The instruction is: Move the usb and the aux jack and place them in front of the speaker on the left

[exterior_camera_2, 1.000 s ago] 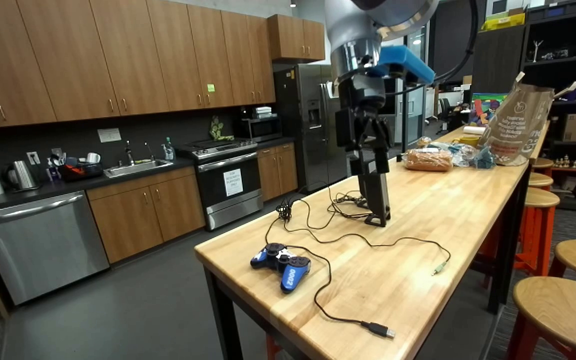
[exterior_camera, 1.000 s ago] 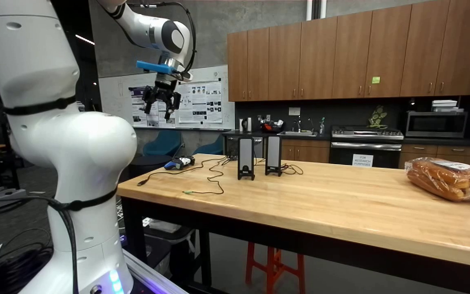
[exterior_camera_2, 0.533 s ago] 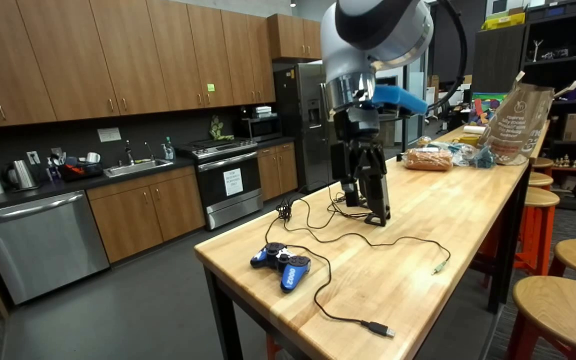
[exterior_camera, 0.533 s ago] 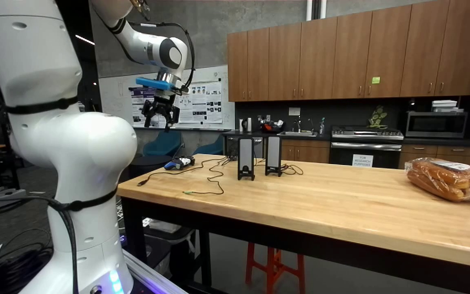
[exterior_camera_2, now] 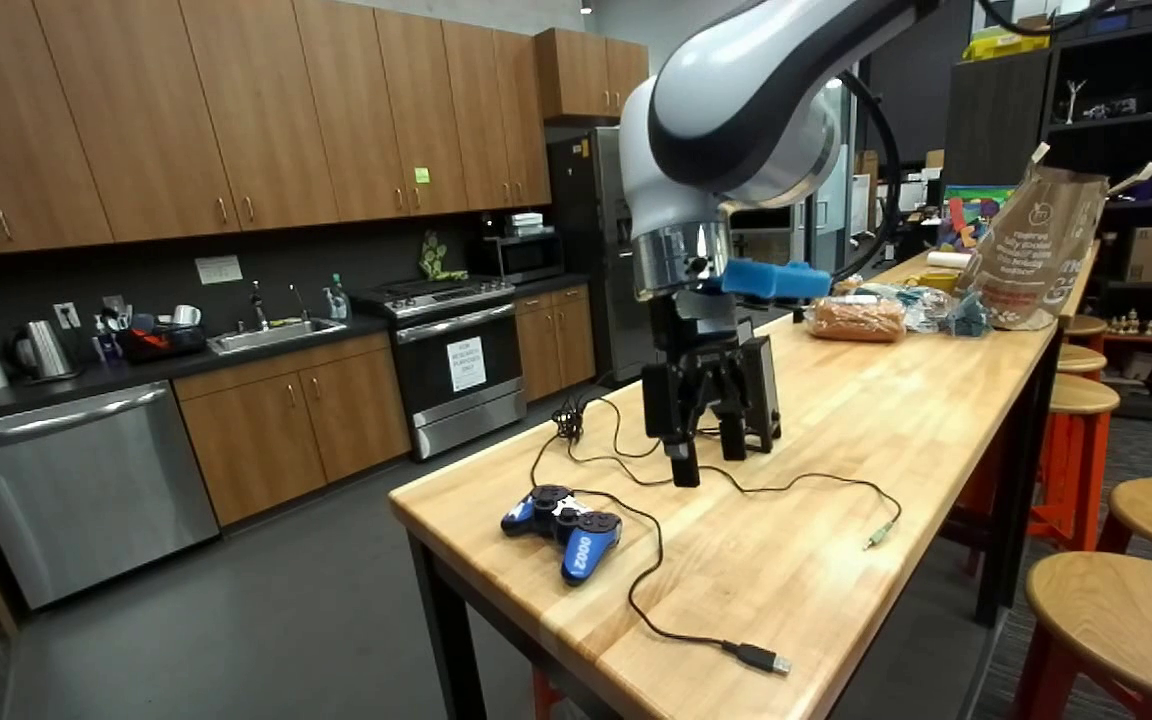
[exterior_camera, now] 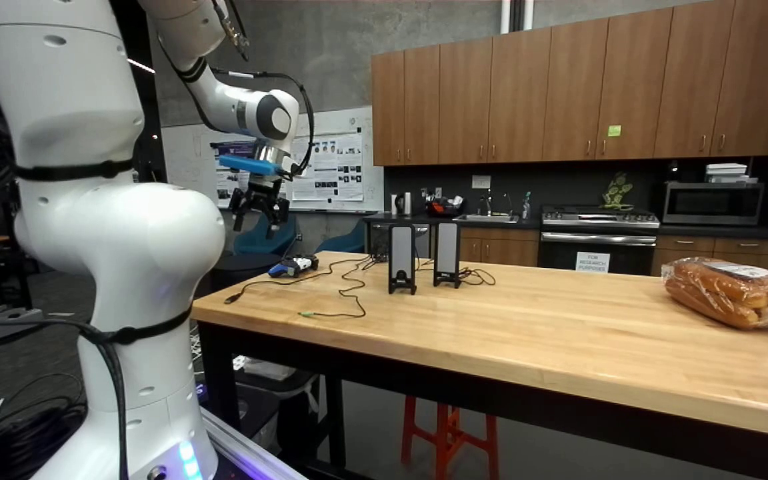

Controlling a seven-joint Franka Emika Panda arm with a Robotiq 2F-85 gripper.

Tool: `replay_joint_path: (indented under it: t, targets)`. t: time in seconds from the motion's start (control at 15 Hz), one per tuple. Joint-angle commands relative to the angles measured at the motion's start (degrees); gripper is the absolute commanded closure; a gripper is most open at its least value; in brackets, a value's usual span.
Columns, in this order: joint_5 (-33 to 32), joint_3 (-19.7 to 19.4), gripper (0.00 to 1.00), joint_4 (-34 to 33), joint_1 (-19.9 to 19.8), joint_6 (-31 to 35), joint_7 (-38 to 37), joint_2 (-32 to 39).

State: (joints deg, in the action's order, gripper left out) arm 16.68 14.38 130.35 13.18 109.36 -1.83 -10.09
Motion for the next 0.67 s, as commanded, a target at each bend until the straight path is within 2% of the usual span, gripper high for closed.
replay_joint_path:
  t: [0.0, 0.6]
  targets:
    - [-1.43, 0.86, 0.0, 0.11, 0.81, 3.12, -1.3, 2.93]
    - [-4.5, 1.49, 0.0, 0.79, 1.89, 10.08, -1.38, 11.09]
